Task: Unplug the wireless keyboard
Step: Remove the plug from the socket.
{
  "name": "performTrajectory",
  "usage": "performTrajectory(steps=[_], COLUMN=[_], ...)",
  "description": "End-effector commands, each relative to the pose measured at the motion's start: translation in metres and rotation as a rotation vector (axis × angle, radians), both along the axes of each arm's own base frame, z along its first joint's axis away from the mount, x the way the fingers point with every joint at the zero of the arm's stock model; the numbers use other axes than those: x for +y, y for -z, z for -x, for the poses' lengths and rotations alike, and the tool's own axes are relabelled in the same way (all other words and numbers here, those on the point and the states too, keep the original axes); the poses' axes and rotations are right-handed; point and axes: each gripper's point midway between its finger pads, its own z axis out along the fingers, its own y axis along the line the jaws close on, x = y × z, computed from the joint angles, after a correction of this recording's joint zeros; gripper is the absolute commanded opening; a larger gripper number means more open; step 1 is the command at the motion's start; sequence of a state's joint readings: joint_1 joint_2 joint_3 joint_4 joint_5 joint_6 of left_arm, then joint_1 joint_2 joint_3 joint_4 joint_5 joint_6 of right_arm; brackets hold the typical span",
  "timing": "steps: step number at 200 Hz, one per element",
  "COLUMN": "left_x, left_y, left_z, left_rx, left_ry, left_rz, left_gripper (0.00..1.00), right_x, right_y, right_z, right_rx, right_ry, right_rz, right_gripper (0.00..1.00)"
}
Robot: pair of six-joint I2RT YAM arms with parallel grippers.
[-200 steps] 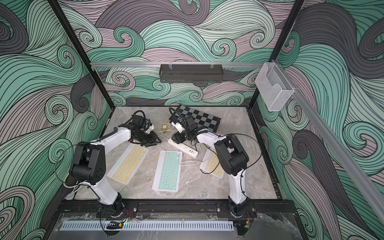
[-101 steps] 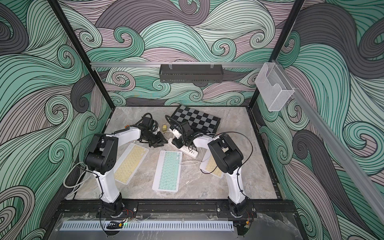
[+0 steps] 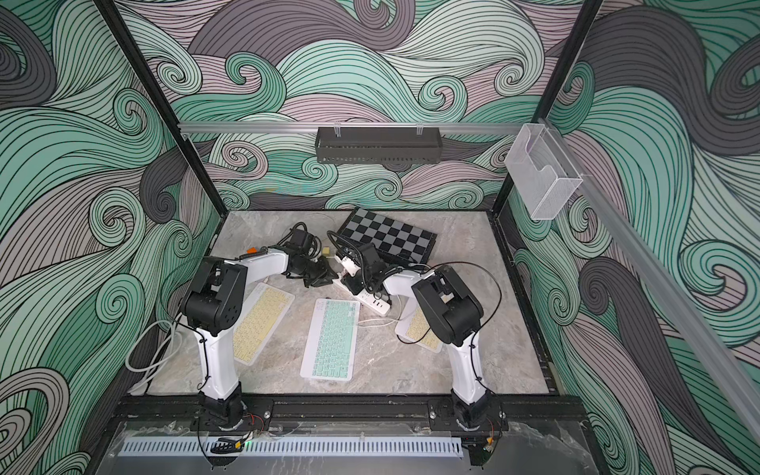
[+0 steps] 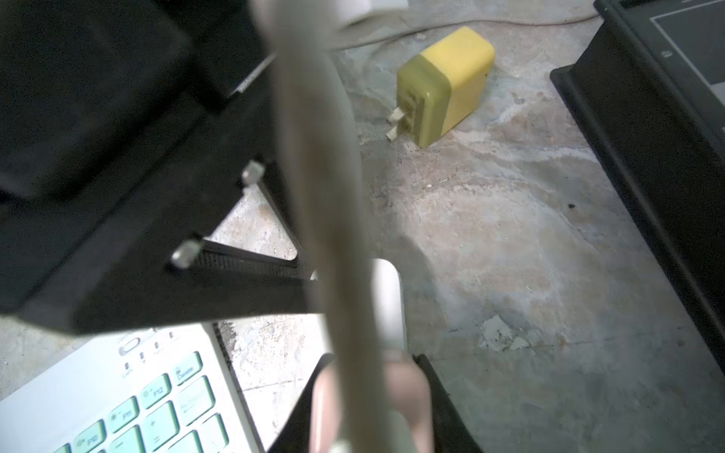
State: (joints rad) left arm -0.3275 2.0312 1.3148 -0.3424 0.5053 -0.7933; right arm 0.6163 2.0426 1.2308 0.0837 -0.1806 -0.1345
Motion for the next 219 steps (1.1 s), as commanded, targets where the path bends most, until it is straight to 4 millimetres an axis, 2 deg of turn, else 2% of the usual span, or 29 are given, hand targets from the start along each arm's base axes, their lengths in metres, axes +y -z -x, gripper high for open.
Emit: performTrajectory(steps=[1,32,76,98,114,136,170,188,201,219], left_x=[-0.002,-0.007,-0.014,-0.022,-0.027,-0.032,-0.037,-0.039,-0.039,-0.036], left_y=[0.013,0.021,0.036,0.043,0.044,0.044,0.04,0.047,0.057,0.068], left_z=[-0.003,0.0,0.017,0.024,0.027,0.032,0.038,0.042,0.048,0.055], left_rx=[0.039,0.092,0.163,0.185,0.188,0.183,0.171,0.196,0.227,0.258], left_ry=[-0.056,-0.059,-0.063,-0.057,-0.046,-0.033,-0.013,0.0,0.002,-0.02], left_rz=[-0.033,-0.053,-0.053,-0.043,-0.038,-0.028,-0.029,-0.037,-0.045,-0.042], left_gripper=[0.17,0.14,0.14,0.13,0.13,0.13,0.14,0.14,0.12,0.1], right_x=[0.006,0.005,0.009,0.013,0.02,0.029,0.035,0.038,0.042,0.044], right_y=[-0.012,-0.022,-0.051,-0.058,-0.059,-0.051,-0.043,-0.044,-0.052,-0.073], right_z=[-0.001,-0.003,-0.001,0.004,0.01,0.014,0.012,0.012,0.013,0.013], right_rx=[-0.047,-0.079,-0.163,-0.161,-0.168,-0.178,-0.184,-0.178,-0.164,-0.123], right_ry=[-0.019,0.0,0.052,0.067,0.048,0.02,0.0,-0.009,-0.015,-0.013], right_rz=[-0.008,-0.017,-0.116,-0.175,-0.193,-0.187,-0.166,-0.178,-0.209,-0.307], right_gripper=[0.0,0.0,0.0,0.0,0.0,0.0,0.0,0.0,0.0,0.0])
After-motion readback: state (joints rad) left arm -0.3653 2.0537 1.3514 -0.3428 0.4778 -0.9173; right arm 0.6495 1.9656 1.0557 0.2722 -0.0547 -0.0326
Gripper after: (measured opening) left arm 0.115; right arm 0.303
